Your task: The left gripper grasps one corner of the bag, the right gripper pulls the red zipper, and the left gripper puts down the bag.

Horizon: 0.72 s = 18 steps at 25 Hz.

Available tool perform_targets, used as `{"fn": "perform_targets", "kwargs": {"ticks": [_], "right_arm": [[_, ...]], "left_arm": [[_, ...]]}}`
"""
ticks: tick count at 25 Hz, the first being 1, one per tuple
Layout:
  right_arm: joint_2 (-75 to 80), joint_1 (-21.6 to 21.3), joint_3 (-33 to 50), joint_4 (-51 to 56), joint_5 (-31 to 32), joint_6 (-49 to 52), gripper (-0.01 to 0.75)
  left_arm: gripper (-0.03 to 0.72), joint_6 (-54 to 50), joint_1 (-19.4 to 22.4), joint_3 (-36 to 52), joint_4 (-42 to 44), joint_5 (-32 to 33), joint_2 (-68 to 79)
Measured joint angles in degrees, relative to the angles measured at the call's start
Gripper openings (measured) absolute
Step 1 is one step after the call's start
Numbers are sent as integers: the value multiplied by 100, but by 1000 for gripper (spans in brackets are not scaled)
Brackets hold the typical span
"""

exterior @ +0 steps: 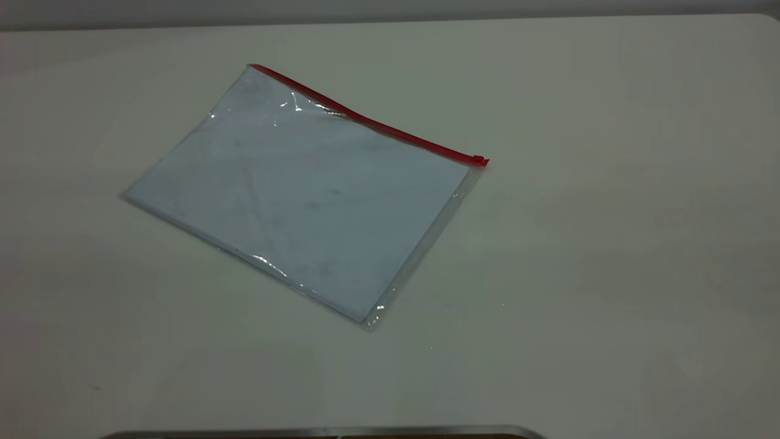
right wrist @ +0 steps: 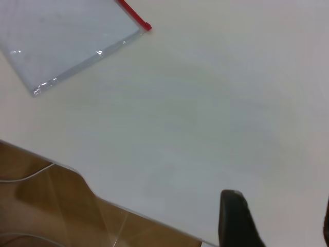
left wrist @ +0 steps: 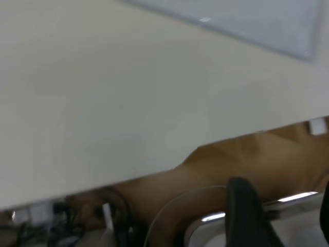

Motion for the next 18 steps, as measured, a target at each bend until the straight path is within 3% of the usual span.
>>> {"fn": "perform_targets", "kwargs": {"ticks": [5,13,18], "right_arm": [[0,-141,0,0,0,-37,441],[-307,-2103,0,0,-4,-37,441],[-857,-2408,0,-7,8,-37,441]], "left_arm": [[414,-436,-74,92,345,41,-457],[414,-513,-128,141,325,84,-669],[414,-519,-128,141,318,84,-669]]}}
